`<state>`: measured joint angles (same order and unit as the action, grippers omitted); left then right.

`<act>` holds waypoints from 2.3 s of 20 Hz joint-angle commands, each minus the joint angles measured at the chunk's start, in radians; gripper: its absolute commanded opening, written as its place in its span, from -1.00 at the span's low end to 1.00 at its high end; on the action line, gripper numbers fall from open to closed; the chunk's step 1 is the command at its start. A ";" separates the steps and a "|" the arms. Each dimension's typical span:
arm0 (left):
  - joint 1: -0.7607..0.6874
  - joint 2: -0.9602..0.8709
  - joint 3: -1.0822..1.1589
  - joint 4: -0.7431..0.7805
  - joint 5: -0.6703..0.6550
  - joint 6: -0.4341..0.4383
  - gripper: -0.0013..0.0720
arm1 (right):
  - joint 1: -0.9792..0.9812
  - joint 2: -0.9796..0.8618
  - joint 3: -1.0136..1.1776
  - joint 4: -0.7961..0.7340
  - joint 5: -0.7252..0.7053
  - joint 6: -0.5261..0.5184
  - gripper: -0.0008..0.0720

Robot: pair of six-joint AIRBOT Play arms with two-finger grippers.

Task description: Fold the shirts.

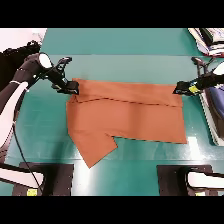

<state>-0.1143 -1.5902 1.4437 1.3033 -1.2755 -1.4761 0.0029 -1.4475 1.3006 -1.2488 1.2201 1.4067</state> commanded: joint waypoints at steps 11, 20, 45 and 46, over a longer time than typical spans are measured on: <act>-0.002 0.699 -0.916 -0.220 0.007 -0.122 0.41 | -0.055 0.436 -0.253 0.079 0.063 -0.006 0.08; -0.002 0.722 -1.100 -0.396 0.237 -0.119 0.41 | -0.055 0.446 -0.253 0.080 0.066 -0.005 0.08; -0.002 0.722 -0.961 -0.454 0.265 -0.034 -0.89 | -0.539 0.445 -0.826 0.103 0.109 -0.066 0.19; -0.002 0.722 -0.961 -0.454 0.265 -0.034 -0.89 | -0.515 0.445 -0.824 0.104 0.089 -0.065 0.17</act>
<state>-0.1165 -0.8692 0.4820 0.8482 -1.0176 -1.5105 -0.5301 -1.0016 0.5018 -1.1725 1.3685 1.3487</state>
